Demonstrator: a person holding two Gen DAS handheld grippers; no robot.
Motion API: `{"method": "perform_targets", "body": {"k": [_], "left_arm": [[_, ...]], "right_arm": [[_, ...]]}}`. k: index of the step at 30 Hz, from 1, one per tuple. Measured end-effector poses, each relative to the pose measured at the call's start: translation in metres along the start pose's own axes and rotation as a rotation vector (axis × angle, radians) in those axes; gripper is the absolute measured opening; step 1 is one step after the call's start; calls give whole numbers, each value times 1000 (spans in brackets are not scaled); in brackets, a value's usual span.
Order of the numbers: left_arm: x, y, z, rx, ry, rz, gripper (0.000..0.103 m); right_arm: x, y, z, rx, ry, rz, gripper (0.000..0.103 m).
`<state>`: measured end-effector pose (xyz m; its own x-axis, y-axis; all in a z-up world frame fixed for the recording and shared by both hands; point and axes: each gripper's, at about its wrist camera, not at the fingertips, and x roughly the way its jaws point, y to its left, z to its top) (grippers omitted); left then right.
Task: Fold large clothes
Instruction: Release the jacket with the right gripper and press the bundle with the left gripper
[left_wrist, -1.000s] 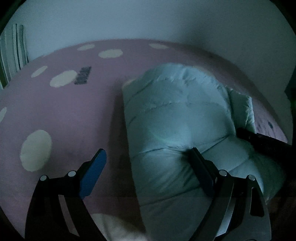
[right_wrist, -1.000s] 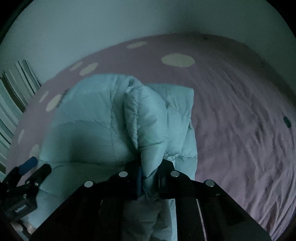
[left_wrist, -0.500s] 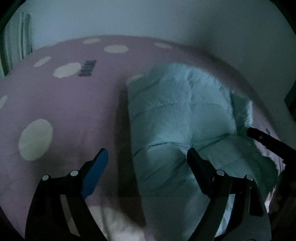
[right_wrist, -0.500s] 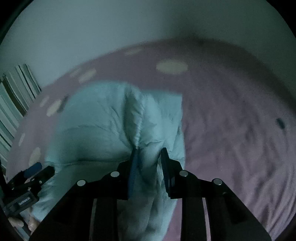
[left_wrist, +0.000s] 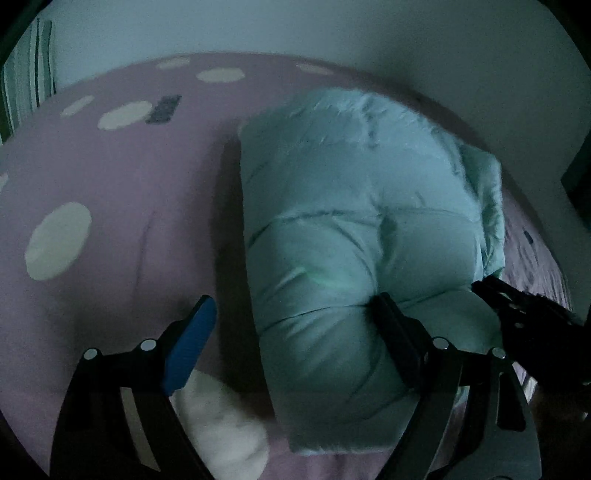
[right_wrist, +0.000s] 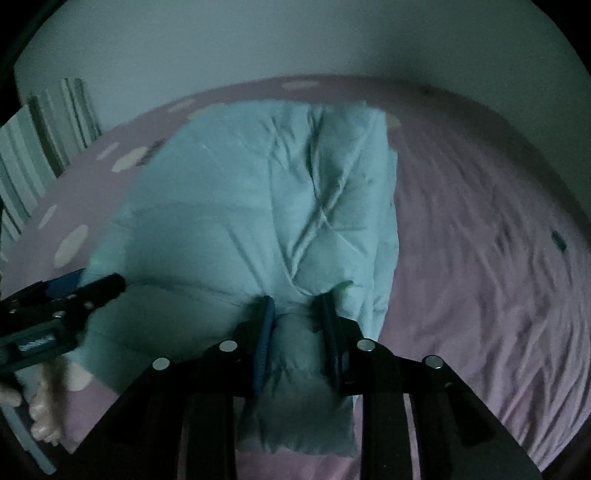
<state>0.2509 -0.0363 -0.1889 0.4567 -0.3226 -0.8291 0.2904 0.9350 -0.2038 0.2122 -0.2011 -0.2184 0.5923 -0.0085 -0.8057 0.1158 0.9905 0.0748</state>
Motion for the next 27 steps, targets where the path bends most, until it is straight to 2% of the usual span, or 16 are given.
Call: {"method": "perform_targets", "body": {"k": [3, 6, 11, 14, 17, 22, 25, 27], "left_arm": [[19, -8, -5, 35, 12, 32, 88], [31, -5, -7, 3, 35, 10, 88], [8, -1, 0, 5, 33, -5, 82], [-19, 4, 10, -7, -19, -11, 81], [-32, 8, 34, 7, -89, 2, 81], [-4, 5, 73, 47, -72, 0, 81], [15, -2, 85, 72, -48, 25, 81], [30, -6, 86, 81, -16, 47, 82]], "right_arm": [[16, -7, -3, 20, 16, -3, 25], [21, -13, -3, 57, 30, 19, 25], [6, -16, 3, 56, 22, 40, 25], [-17, -21, 10, 56, -10, 48, 27], [-40, -24, 34, 47, -95, 54, 28], [-27, -23, 82, 21, -154, 39, 28], [-7, -24, 97, 9, -144, 27, 28], [12, -23, 101, 10, -100, 1, 28]]}}
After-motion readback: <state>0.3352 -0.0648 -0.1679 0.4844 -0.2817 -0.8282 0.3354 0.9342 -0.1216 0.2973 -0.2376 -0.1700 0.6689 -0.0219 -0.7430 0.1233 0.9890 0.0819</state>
